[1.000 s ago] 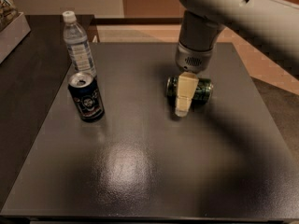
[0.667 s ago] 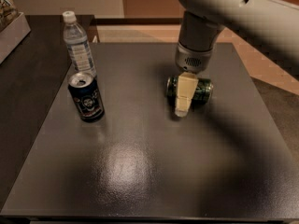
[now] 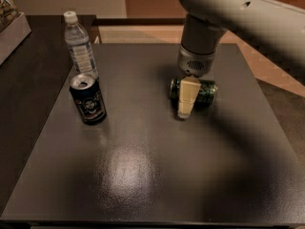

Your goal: Place green can upright

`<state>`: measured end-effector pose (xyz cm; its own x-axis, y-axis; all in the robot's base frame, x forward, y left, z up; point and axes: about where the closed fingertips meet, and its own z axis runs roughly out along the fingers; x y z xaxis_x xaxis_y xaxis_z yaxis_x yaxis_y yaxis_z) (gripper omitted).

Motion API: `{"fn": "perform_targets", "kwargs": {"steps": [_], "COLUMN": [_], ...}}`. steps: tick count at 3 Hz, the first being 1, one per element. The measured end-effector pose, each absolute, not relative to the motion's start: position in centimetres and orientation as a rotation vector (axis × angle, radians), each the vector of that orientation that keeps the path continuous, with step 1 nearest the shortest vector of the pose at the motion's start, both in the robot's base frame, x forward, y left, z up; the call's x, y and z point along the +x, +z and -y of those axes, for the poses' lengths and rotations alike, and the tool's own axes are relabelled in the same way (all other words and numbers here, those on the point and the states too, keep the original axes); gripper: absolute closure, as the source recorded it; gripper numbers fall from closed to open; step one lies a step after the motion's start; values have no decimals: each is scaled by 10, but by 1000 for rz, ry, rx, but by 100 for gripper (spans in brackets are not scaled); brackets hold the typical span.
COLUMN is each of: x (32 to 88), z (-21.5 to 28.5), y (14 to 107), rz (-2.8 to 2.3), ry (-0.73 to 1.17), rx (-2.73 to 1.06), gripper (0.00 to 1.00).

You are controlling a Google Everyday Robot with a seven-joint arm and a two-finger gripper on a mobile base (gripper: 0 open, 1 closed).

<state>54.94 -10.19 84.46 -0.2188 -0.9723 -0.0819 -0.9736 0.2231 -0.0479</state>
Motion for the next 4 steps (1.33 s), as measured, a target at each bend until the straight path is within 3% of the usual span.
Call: {"fn": "perform_targets", "kwargs": {"steps": [3, 4], "x": [548, 549], "z": [101, 98], "y": [858, 886], "rz": [-2346, -2261], "ry": [51, 133], "rx": [-1880, -1802], "gripper": [87, 100]}}
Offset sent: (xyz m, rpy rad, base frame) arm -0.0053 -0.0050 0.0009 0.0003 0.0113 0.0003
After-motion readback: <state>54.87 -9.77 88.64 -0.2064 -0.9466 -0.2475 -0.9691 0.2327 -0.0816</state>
